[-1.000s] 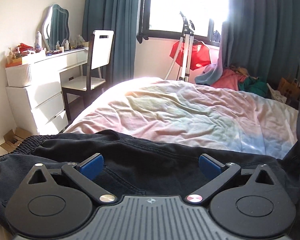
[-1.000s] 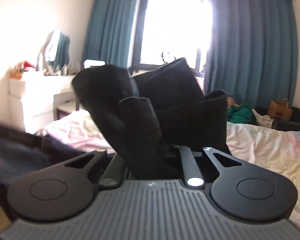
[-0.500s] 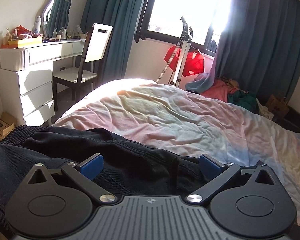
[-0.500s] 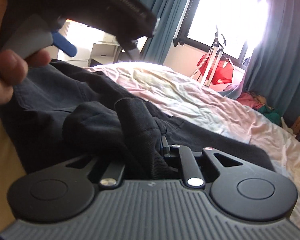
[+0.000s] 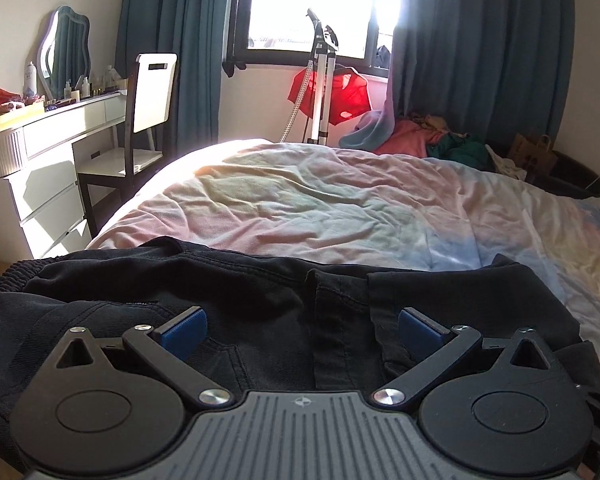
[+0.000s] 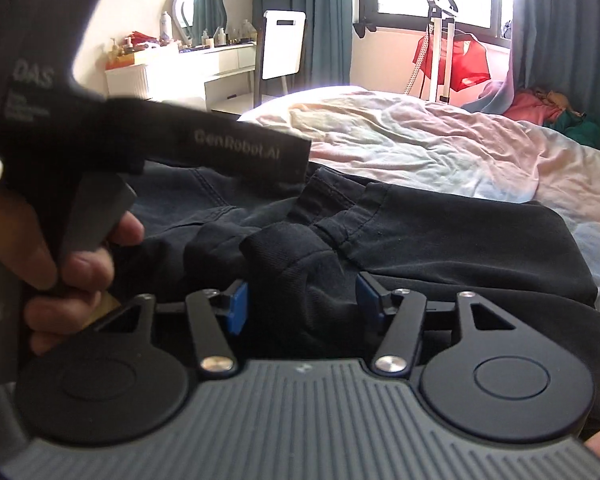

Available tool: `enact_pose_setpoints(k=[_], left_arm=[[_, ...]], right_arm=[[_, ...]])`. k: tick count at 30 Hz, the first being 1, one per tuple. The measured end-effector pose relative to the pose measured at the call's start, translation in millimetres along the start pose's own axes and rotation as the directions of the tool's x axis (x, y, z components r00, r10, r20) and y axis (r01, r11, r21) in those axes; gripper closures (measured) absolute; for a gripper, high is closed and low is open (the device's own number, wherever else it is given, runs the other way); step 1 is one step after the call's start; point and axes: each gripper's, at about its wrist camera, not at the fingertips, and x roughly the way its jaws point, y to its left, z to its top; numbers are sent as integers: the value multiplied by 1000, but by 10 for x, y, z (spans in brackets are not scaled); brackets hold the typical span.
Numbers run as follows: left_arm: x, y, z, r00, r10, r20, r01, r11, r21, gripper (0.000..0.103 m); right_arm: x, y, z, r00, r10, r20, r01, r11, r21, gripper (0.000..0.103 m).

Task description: Fold clothes

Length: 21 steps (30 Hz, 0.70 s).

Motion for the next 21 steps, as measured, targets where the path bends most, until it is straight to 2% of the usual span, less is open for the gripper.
enact_pose_setpoints(k=[1,6,11,16,21], left_arm=[[-12,-36,-29,1000,0,-5,0,1000,14,1],[-46,-208,-188,999,3,-41,1,996,94,1],[34,-340,-366,994,29,-106,-11,987,162,1],[132,-424,-487,989,62,-137,-29,973,231,1],[78,-365,-346,990,-16,-143,42,983,178,1]], right_arm=[[-107,-38,8,1000,15,2,-15,1000,9,45],[-316,-502,-23,996,-91,26,86,985,146,45],[-521,-970,-54,979,-199,35,182,942,283,44],[-364,-1202,-202,970,-232,-70,241,892,382,44],[-233,-1361,-363,957,-234,-170,287,842,457,43]])
